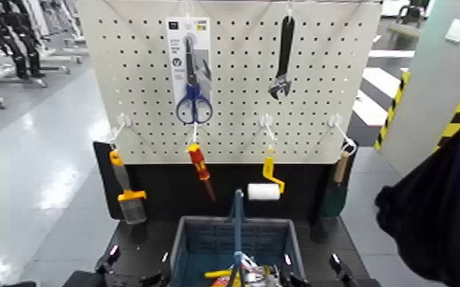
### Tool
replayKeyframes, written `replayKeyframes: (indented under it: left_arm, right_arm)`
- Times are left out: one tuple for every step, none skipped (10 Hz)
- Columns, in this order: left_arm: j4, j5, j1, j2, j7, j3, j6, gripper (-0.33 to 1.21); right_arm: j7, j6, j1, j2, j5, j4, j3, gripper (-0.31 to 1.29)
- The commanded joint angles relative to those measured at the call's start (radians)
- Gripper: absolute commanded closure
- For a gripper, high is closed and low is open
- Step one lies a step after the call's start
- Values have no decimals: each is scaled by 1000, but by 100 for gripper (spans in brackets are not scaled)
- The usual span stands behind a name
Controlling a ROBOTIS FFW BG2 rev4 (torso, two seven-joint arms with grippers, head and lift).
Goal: Put the red screwdriver into the crate.
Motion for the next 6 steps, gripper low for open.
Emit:
replayKeyframes:
  left_arm:
    - [2,6,-3,1,-4,-1,3,11]
    - [3,7,-4,1,-8,-1,4,11]
    - [3,10,-6,1,-13,0,4,11]
    - [3,12,-6,1,-14,0,6,11]
    - [3,13,-10,1,-28,2,13,11]
    - [3,15,-20,3,-50,8,26,11]
  right_arm:
    - [0,0,0,0,-1,0,0,14]
    - [0,0,-2,0,-1,0,2,14]
    - [-1,0,-2,0,-1,0,3,14]
    - [-1,0,-2,0,-1,0,3,14]
    - [-1,2,-2,0,-1,0,3,14]
    - [-3,3,0,0,-1,-1,3,14]
